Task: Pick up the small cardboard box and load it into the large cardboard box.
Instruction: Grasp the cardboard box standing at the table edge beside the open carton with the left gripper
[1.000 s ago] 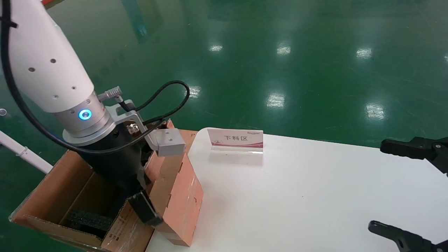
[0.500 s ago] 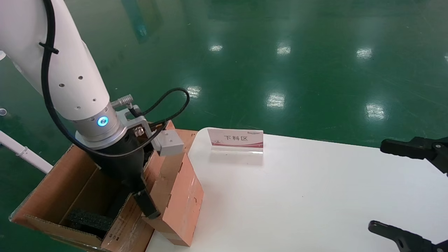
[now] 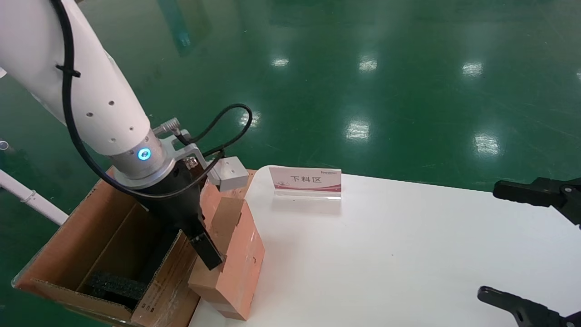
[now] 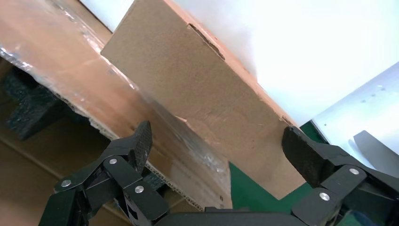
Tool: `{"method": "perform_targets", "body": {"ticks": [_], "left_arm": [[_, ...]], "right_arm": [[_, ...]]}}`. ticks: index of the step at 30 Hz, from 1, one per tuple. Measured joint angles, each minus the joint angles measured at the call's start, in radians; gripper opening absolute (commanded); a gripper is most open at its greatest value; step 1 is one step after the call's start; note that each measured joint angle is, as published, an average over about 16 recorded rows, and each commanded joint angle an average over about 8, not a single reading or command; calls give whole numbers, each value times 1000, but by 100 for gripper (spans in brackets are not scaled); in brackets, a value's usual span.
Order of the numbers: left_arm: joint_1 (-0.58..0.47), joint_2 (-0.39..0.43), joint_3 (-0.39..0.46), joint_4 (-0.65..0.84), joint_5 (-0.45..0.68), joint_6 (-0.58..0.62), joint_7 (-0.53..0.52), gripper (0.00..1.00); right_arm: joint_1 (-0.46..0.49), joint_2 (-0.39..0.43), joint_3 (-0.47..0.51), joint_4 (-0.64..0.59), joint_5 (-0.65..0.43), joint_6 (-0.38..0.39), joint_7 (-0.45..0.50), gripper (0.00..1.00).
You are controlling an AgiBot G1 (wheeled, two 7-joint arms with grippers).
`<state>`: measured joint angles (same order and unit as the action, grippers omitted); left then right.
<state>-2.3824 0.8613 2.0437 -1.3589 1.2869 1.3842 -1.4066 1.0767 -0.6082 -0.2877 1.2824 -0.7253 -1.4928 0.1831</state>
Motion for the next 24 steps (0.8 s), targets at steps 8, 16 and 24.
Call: {"method": "perform_targets", "body": {"ticks": [8, 16, 24], "left_arm": [[-4, -9, -5, 1, -6, -4, 8, 100], [-16, -23, -10, 1, -11, -3, 16, 100], [-16, -29, -12, 2, -15, -4, 23, 100]], "right_arm": [[0, 0, -1, 0, 0, 0, 0, 100], [0, 0, -1, 0, 1, 0, -1, 100], [0, 1, -2, 0, 1, 1, -1, 100]]}}
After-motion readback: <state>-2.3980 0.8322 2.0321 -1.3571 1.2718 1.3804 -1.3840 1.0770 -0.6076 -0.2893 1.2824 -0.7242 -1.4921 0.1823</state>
